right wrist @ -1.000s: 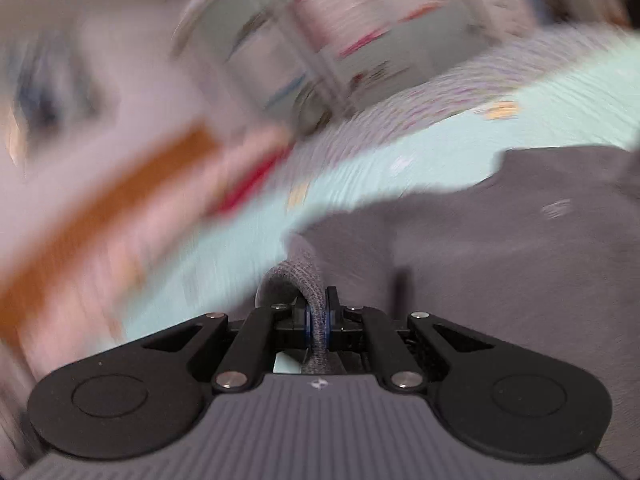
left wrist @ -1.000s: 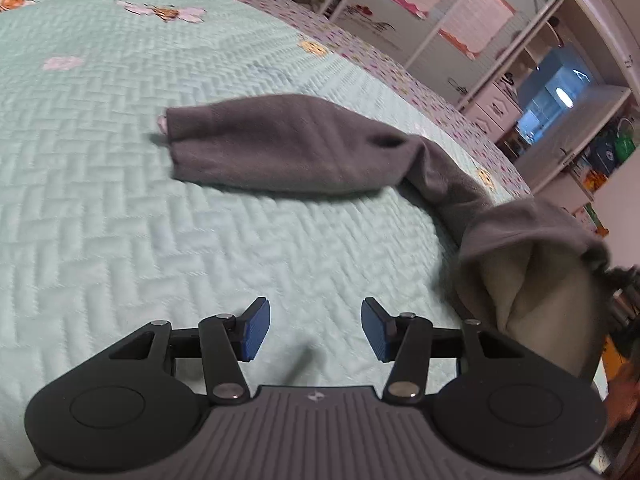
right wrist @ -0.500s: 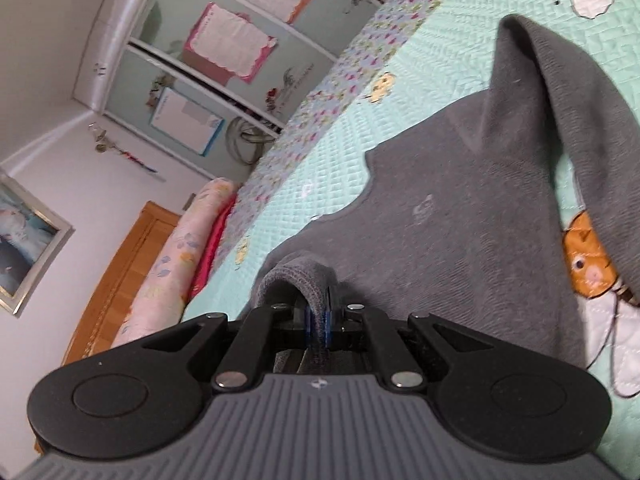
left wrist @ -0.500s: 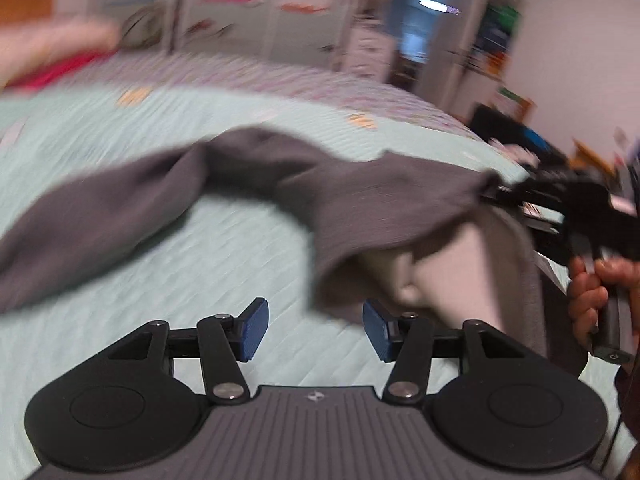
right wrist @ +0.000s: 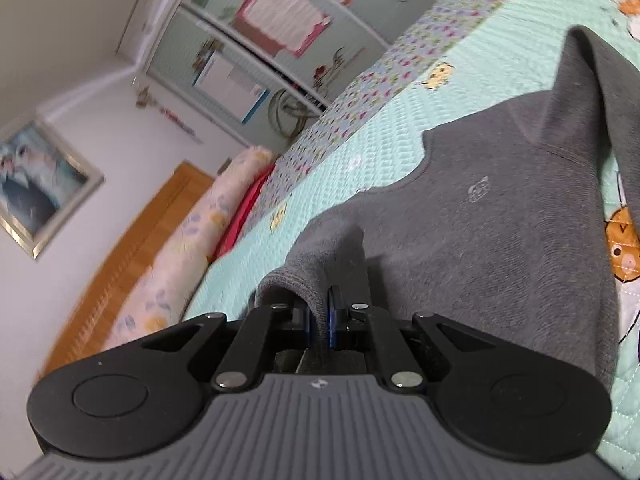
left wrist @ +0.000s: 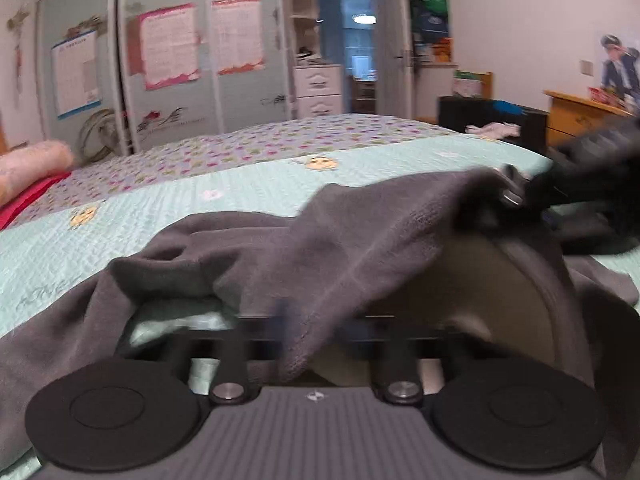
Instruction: Fold clothes
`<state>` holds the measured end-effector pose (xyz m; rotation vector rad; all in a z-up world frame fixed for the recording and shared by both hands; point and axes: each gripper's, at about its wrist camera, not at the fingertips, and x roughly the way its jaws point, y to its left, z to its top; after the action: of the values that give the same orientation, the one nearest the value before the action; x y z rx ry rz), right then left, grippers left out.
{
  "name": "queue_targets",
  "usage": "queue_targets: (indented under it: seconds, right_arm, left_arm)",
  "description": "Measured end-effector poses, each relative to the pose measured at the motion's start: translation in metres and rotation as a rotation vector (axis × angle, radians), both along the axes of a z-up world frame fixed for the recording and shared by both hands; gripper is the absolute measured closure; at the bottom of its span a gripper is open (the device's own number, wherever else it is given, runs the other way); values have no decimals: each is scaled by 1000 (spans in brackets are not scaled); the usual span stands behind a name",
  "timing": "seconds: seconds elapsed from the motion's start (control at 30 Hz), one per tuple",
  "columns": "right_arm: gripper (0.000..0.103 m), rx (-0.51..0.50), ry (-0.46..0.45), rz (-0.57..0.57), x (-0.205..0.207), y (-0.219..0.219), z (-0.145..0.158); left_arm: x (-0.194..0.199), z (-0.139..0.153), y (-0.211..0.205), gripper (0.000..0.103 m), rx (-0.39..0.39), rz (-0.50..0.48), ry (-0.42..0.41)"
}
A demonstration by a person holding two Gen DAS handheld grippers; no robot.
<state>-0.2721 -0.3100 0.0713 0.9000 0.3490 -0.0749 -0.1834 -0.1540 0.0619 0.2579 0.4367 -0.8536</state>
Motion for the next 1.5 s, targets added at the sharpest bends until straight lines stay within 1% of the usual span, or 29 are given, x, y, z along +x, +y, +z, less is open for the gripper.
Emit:
queue_targets:
  seconds: [0.03, 0.07, 0.1, 0.13, 0.2, 0.27, 0.3, 0.33, 0.37, 0.43, 0.53, 0.6, 0.67, 0.7, 0.87, 1.0, 1.07, 1.1, 1.13, 1.2, 1.23, 1.33, 1.37, 1.4, 1.43, 1.47, 1.5]
  right_arm:
    - [81, -20, 4, 13, -1, 6, 1]
    - [76, -40, 9, 26, -3, 12, 1]
    - [63, -61, 12, 41, -7, 19, 2]
    - [52, -83, 16, 55, -12, 26, 3]
    - [47, -135, 25, 83, -26, 39, 4]
    - [46, -178, 42, 107, -46, 51, 4]
    - [46, -193, 51, 105, -57, 55, 4]
    - [46, -207, 59, 102, -67, 59, 5]
    - [46, -220, 68, 99, -77, 62, 5]
    - [46, -211, 72, 74, -100, 61, 3]
    - [46, -199, 110, -7, -122, 51, 0]
    - [46, -165, 126, -72, -133, 39, -4]
    - [45, -136, 153, -141, -140, 26, -9]
    - [45, -126, 171, -174, -142, 20, -12]
    - [45, -280, 252, -124, -154, 44, -13]
    - [45, -403, 317, -82, -164, 62, -14]
    - [44, -465, 349, -62, -169, 71, -15]
    - [42, -497, 365, -49, -172, 76, -15]
    - [36, -554, 378, -7, -168, 85, -17]
    - [33, -668, 405, 78, -161, 103, -21]
    - [33, -725, 417, 119, -157, 112, -23]
    - [33, -885, 412, 173, -139, 132, -31]
    - [33, -908, 397, 178, -133, 134, -31]
    - [34, -930, 381, 183, -128, 135, -31]
    - [45, -912, 360, 193, -123, 133, -29]
    - [56, -854, 347, 211, -119, 127, -25]
    - [75, -759, 326, 218, -116, 115, -19]
  left_arm:
    - [5, 4, 8, 100, -24, 32, 17]
    - [6, 13, 22, 100, -68, 67, 23]
    - [8, 22, 36, 100, -111, 101, 29]
    - [9, 31, 52, 100, -159, 132, 48]
    - [10, 54, 97, 100, -273, 184, 132]
    - [7, 71, 143, 100, -376, 222, 215]
    - [3, 77, 165, 100, -413, 240, 245]
    - [-3, 81, 181, 100, -422, 262, 250]
    - [-11, 84, 194, 100, -419, 283, 248]
    - [-23, 86, 216, 100, -395, 325, 258]
    - [-36, 72, 230, 100, -334, 367, 347]
    - [-39, 60, 238, 100, -316, 395, 416]
    - [-38, 50, 241, 100, -298, 405, 440]
    - [-38, 47, 240, 100, -278, 419, 435]
    - [-27, 35, 231, 100, -206, 425, 416]
    - [-24, 29, 236, 100, -195, 446, 439]
    - [-28, 29, 238, 100, -190, 447, 434]
    - [-29, 29, 238, 100, -187, 447, 431]
    - [-28, 29, 236, 100, -182, 446, 429]
    - [-28, 29, 234, 100, -173, 446, 424]
    - [-28, 29, 232, 100, -167, 443, 420]
    - [-28, 30, 230, 100, -152, 438, 410]
    - [-28, 31, 230, 99, -149, 435, 410]
    - [-27, 31, 231, 99, -146, 433, 409]
    - [-27, 32, 230, 99, -142, 430, 408]
    - [-26, 33, 230, 99, -139, 426, 406]
    - [-25, 33, 230, 99, -136, 421, 406]
